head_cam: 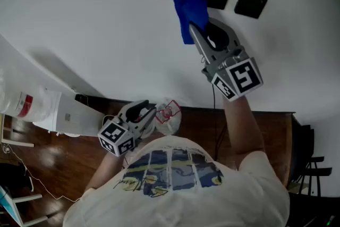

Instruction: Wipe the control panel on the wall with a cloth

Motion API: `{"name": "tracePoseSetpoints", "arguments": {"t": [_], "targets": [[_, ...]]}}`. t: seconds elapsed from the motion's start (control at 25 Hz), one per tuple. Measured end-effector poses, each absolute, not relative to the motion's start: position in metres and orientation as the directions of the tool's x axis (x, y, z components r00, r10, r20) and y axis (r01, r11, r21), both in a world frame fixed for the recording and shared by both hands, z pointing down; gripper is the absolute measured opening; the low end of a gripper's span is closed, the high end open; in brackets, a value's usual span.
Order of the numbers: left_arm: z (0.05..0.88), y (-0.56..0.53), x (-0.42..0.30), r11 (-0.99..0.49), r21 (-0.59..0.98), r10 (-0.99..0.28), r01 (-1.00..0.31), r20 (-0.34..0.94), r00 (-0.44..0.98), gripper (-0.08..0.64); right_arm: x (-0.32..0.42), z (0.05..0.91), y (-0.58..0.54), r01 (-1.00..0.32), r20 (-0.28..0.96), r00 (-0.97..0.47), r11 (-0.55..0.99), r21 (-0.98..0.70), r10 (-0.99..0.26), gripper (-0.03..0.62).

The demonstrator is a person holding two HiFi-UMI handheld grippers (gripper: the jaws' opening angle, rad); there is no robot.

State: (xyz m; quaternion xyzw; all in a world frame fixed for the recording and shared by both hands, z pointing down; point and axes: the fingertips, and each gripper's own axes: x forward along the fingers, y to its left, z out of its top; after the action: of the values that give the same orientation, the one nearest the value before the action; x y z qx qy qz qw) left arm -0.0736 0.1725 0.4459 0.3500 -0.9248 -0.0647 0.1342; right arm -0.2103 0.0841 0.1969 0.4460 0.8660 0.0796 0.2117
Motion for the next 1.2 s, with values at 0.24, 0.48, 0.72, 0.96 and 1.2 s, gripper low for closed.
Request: {"name": "tracePoseSetpoints", "arguments": {"t": [0.24,0.48,0.72,0.96,1.2], "targets": [[0.458,0.182,-0.078,0.786,0.233,-0.616,-0.573,0.218,-0.757,0.127,-0.238,0.202,0.08,0.764,-0.292,-0.483,0.56,0.32,0.826,0.075],[0.455,0.172,-0.086,0.796,0.229,-0.603,-0.56,0.23,-0.764,0.127,-0.261,0.203,0.044,0.743,-0.301,-0.525,0.601,0.294,0.796,0.075],[0.454,0.143,-0.096,0.773,0.224,-0.634,-0.594,0.232,-0.738,0.127,-0.276,0.202,-0.01,0.688,-0.311,-0.595,0.67,0.279,0.741,0.075],[0.454,0.114,-0.099,0.743,0.22,-0.669,-0.632,0.234,-0.706,0.127,-0.279,0.199,-0.062,0.625,-0.331,-0.657,0.735,0.262,0.677,0.075],[0.453,0.097,-0.099,0.728,0.221,-0.685,-0.649,0.233,-0.69,0.127,-0.283,0.2,-0.114,0.557,-0.34,-0.721,0.797,0.234,0.604,0.075]]}}
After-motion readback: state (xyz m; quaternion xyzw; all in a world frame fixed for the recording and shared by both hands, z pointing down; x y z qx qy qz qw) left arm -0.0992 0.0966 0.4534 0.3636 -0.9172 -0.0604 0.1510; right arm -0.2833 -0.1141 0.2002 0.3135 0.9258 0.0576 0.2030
